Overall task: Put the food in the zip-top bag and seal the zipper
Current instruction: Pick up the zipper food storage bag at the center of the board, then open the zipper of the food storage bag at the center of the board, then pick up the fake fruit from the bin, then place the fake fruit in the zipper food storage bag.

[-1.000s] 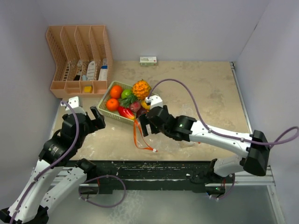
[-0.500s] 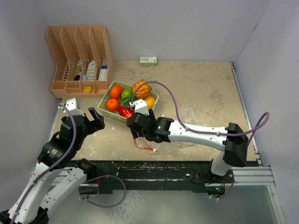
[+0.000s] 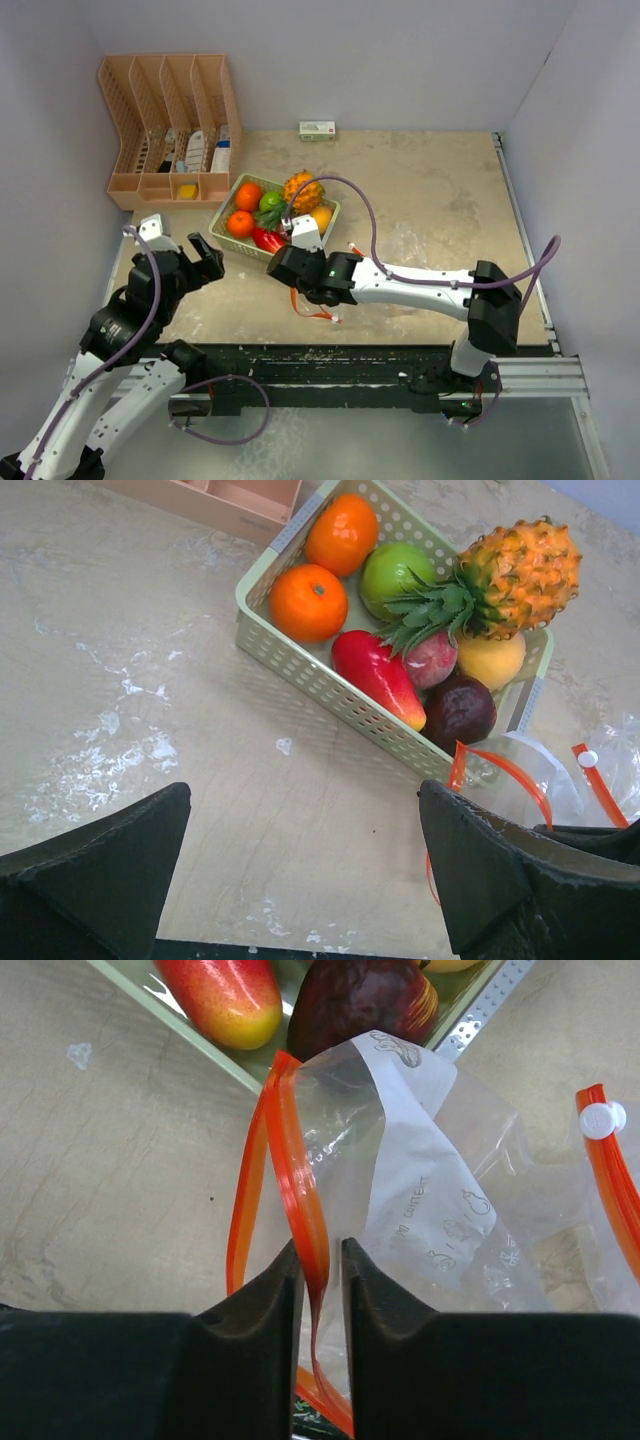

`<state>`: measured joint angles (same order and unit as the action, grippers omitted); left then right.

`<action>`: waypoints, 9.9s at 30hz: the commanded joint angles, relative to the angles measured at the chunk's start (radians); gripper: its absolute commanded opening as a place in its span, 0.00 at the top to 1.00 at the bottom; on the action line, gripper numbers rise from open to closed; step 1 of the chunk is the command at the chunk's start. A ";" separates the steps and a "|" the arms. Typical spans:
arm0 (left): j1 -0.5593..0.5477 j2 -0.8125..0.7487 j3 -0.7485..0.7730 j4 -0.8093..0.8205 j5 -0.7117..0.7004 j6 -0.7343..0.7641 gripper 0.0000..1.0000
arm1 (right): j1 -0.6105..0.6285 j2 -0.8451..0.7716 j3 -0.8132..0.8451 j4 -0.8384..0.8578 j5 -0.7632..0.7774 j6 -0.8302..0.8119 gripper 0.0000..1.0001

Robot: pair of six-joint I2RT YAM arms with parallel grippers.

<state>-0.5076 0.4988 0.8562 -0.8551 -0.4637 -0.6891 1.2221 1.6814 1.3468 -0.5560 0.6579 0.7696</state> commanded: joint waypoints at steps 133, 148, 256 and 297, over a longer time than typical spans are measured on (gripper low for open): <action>-0.050 -0.056 0.212 -0.111 -0.282 0.121 1.00 | -0.356 0.185 0.235 0.427 -0.344 0.334 0.06; -0.051 -0.105 0.213 -0.094 -0.219 0.161 1.00 | -0.324 0.314 0.304 0.373 -0.200 0.564 0.06; -0.049 0.284 -0.088 0.429 -0.007 0.111 1.00 | -0.313 -0.480 -0.178 0.470 -0.998 -0.469 1.00; -0.050 0.269 0.031 0.409 0.116 0.255 1.00 | -0.169 -0.157 -0.030 0.294 -0.830 -0.563 1.00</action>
<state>-0.5621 0.6971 0.8421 -0.5514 -0.4534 -0.5140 1.0344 1.5196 1.1984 -0.1692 -0.2062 0.2790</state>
